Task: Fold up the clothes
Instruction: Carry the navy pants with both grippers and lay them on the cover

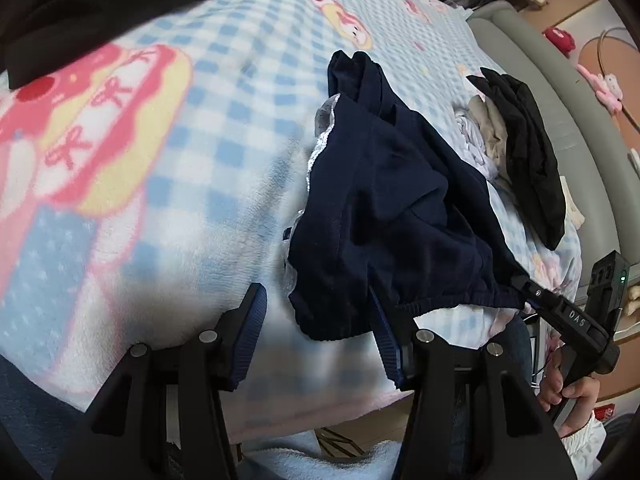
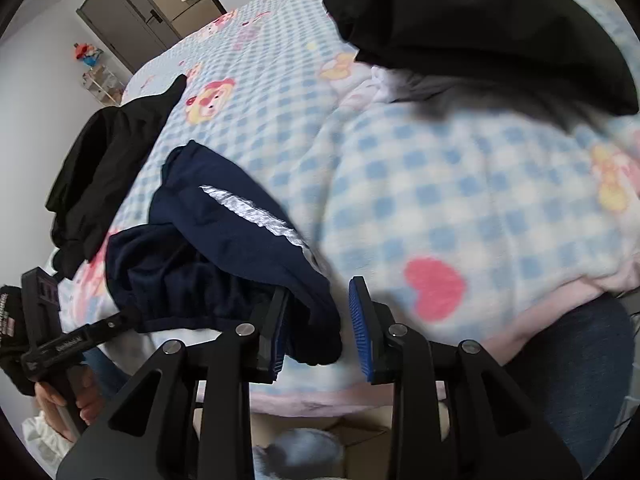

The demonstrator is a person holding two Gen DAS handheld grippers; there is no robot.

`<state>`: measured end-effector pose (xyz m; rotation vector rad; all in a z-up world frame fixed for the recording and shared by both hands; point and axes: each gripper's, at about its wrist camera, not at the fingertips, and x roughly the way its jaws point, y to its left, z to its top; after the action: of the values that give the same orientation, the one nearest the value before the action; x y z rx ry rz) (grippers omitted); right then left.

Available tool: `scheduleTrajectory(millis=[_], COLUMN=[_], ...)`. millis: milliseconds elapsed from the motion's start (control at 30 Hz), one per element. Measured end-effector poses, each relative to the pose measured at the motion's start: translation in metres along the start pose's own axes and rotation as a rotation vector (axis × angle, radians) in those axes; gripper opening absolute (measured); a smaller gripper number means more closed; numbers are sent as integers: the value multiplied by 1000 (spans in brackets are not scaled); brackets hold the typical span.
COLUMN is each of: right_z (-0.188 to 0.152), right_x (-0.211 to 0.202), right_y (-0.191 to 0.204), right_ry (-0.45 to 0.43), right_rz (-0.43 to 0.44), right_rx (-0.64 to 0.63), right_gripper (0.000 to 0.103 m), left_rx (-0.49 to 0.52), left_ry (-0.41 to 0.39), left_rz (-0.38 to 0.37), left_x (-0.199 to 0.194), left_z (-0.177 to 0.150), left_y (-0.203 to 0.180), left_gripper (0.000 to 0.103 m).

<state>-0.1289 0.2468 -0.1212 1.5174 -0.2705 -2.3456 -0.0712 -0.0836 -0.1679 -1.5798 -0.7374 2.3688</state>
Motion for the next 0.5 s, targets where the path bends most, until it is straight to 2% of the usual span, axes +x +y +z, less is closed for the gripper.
scheduleTrajectory(millis=[67, 133, 167, 200, 267, 367, 433, 500], right_z=[-1, -3, -1, 1, 13, 62, 109, 126], right_x=[11, 27, 33, 38, 38, 6, -32, -69], right_y=[1, 6, 8, 10, 16, 39, 60, 71], right_ry=[58, 116, 124, 131, 123, 10, -106, -216], right_rz=[19, 50, 52, 53, 75, 141, 186, 238], right_rx=[-23, -54, -61, -69, -86, -137, -160, -165], right_gripper=[29, 30, 30, 27, 6, 6, 6, 6], left_rx=[17, 35, 49, 68, 121, 205, 253, 312], left_ry=[14, 18, 14, 5, -42, -172, -285, -409], left_rz=[-29, -33, -27, -25, -16, -28, -49, -70], left_x=[4, 6, 5, 0, -17, -67, -109, -157], left_z=[1, 4, 8, 14, 34, 94, 131, 146], left_y=[-3, -6, -9, -15, -28, -60, -84, -108], left_gripper=[52, 32, 17, 15, 14, 13, 12, 12])
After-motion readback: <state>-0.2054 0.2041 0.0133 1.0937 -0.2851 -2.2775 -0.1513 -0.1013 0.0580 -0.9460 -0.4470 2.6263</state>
